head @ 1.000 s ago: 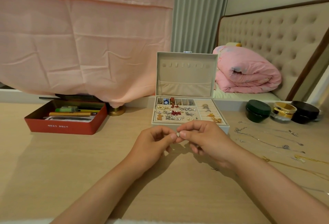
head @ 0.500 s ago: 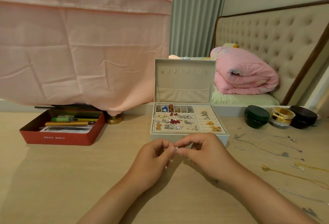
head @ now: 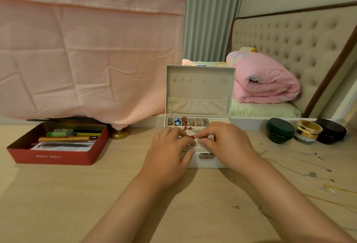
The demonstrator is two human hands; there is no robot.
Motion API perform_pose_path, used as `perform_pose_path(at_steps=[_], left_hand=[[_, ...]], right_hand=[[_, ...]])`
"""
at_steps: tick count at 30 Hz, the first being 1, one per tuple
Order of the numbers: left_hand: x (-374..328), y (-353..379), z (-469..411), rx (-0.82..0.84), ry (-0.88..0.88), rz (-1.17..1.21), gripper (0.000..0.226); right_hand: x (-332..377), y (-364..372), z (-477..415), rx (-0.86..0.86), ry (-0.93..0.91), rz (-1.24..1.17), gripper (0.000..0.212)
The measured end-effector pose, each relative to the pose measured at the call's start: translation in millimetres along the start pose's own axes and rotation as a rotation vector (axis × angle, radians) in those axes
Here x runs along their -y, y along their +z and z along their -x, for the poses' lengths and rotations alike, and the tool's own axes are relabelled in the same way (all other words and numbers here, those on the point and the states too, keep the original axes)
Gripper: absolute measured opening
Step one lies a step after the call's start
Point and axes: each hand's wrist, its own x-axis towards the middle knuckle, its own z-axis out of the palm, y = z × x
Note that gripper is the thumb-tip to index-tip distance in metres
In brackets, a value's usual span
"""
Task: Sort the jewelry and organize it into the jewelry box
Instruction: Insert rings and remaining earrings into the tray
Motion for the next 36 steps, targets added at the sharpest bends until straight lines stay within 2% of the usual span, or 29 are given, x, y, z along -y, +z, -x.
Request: perform_pose_path(at_steps=[11, 16, 25, 27, 29, 32, 36], left_hand=[[7.5, 8.8, 2.5, 0.0, 0.023, 0.038, 0.031], [8.4, 7.4, 3.2, 0.007, 0.023, 0.041, 0.029], [-4.6, -1.9, 2.6, -0.023, 0.084, 0.03, 0.023], [-16.0, -5.3, 3.0, -0.026, 0.128, 0.05, 0.017], [-29.2, -6.7, 5.0, -0.006, 0.184, 0.113, 0.011], [-48.1, -4.3, 13.1, 0.132, 0.212, 0.218, 0.008], [-58.2, 9.8, 26.5, 0.3, 0.198, 0.232, 0.012]], right_hand=[[-4.5, 3.3, -7.3, 0.089, -0.15, 0.227, 0.017], [-3.5, 2.3, -15.4, 0.1, -0.168, 0.18, 0.013], [-13.0, -17.5, 4.4, 0.058, -0.067, 0.027, 0.009], [-14.3, -30.0, 18.2, 0.125, -0.056, 0.044, 0.007], [-16.2, -40.0, 33.2, 0.28, -0.029, 0.086, 0.006], [-21.1, -43.5, 56.5, 0.517, 0.052, 0.128, 0.014], [-27.6, -41.0, 78.9, 0.612, 0.116, 0.171, 0.023]])
